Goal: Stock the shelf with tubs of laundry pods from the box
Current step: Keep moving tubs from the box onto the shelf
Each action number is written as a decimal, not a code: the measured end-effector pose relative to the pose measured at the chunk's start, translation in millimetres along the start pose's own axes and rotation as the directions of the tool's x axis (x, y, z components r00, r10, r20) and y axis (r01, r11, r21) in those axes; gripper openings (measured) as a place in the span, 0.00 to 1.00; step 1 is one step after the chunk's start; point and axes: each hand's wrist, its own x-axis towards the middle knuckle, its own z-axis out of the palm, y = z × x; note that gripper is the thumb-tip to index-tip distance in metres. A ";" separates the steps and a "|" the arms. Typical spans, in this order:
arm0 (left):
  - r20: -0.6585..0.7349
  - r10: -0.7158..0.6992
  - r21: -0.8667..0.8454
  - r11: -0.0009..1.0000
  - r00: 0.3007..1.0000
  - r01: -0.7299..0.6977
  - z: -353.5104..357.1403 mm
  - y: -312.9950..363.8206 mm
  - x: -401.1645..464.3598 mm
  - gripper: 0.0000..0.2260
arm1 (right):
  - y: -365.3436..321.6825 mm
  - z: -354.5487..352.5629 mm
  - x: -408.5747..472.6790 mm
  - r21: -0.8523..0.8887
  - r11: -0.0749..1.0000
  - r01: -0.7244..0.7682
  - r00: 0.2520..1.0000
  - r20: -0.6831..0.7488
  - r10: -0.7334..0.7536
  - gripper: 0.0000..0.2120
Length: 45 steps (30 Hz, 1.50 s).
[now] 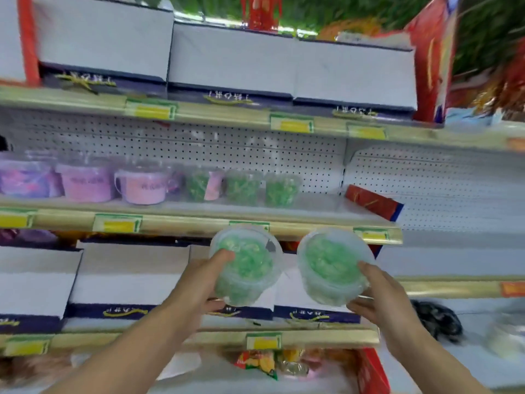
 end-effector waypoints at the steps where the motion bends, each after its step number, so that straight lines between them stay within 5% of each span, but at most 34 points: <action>1: 0.005 0.014 0.006 1.000 1.000 -0.014 8.6 9.1 3.9 0.15 | -10.2 -3.5 5.6 -0.002 1.000 0.011 1.000 -0.014 -0.011 0.05; 13: 0.060 0.004 -0.025 1.000 0.998 -0.002 159.3 79.5 90.3 0.08 | -85.9 -58.9 168.4 -0.020 0.996 0.085 0.991 -0.104 -0.087 0.17; 21: 0.020 -0.096 0.028 0.995 0.995 0.096 239.5 88.5 169.5 0.16 | -87.3 -71.2 287.6 -0.114 0.993 -0.020 0.999 -0.038 0.016 0.19; 26: -0.012 -0.035 0.246 0.968 0.999 0.037 252.5 80.8 193.8 0.25 | -77.7 -74.2 317.0 -0.331 0.943 -0.017 0.998 0.058 0.038 0.21; 31: -0.093 0.222 0.659 0.745 0.971 -0.107 250.3 65.5 190.9 0.39 | -71.4 -82.1 314.3 -0.646 0.725 0.238 0.971 0.167 -0.170 0.31; 36: 0.007 0.541 0.832 0.463 0.841 -0.305 260.0 51.2 193.6 0.23 | -61.3 -78.5 322.6 -0.815 0.473 0.335 0.928 0.197 -0.317 0.32; 40: -0.009 0.631 0.943 0.263 0.775 -0.204 272.4 52.8 208.2 0.18 | -55.4 -70.7 340.2 -0.805 0.479 0.350 0.902 0.153 -0.403 0.23; 42: 0.034 0.705 0.987 0.086 0.708 -0.133 277.2 56.5 217.5 0.19 | -53.4 -65.3 348.4 -0.793 0.487 0.367 0.892 0.150 -0.427 0.23; 45: 0.117 0.730 0.992 -0.054 0.673 -0.114 281.2 60.3 236.1 0.19 | -49.4 -57.6 362.6 -0.793 0.484 0.370 0.888 0.149 -0.435 0.25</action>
